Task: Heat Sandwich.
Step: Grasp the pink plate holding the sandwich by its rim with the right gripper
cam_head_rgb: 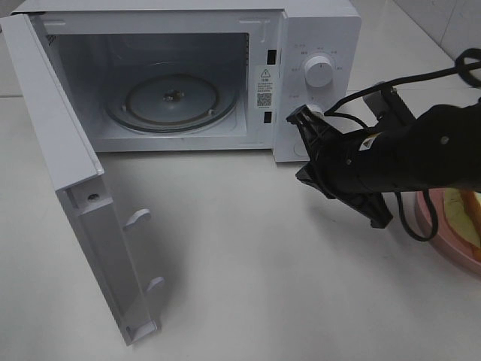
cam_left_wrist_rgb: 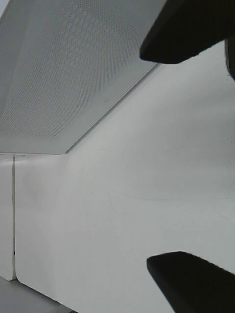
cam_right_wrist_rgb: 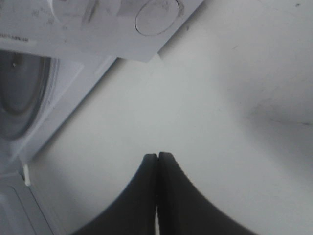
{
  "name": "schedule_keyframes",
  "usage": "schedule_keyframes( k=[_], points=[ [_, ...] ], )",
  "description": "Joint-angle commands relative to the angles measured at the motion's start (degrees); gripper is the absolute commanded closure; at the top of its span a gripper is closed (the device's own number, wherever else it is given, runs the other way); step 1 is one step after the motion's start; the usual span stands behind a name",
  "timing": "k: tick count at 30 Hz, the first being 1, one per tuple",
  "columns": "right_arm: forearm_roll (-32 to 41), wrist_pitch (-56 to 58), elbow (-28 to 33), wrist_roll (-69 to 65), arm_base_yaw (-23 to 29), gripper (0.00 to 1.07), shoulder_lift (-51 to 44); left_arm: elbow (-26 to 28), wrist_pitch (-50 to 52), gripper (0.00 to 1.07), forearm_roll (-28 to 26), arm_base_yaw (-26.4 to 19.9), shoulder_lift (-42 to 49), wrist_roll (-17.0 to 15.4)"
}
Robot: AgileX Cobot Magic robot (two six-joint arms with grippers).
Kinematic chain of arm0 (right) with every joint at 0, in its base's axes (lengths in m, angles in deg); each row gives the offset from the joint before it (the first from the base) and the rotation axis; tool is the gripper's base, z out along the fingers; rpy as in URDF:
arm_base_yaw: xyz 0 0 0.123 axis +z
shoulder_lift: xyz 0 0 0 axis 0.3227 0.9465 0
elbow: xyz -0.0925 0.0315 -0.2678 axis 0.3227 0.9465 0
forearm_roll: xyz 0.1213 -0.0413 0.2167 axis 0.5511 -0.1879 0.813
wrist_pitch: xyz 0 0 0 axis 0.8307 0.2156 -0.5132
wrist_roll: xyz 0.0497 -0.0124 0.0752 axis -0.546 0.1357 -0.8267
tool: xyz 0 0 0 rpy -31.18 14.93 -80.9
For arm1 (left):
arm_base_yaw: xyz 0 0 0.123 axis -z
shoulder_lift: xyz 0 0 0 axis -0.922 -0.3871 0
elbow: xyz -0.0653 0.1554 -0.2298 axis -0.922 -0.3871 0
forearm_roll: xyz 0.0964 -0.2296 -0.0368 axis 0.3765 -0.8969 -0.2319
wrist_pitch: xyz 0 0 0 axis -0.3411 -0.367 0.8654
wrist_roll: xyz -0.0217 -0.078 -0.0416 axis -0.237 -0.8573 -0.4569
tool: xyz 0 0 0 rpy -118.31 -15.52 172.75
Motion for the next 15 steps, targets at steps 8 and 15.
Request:
schedule_keyframes(
  k=[8, 15],
  points=[
    [-9.40, 25.50, -1.55, 18.79, -5.61, 1.04, -9.05, -0.17, 0.80, 0.03, -0.11, -0.11, 1.43, 0.00],
    [-17.25, 36.67, -1.66, 26.93, -8.14, 1.02, -13.35, -0.17, 0.80, 0.03, -0.11, -0.11, 1.43, 0.00]
  ],
)
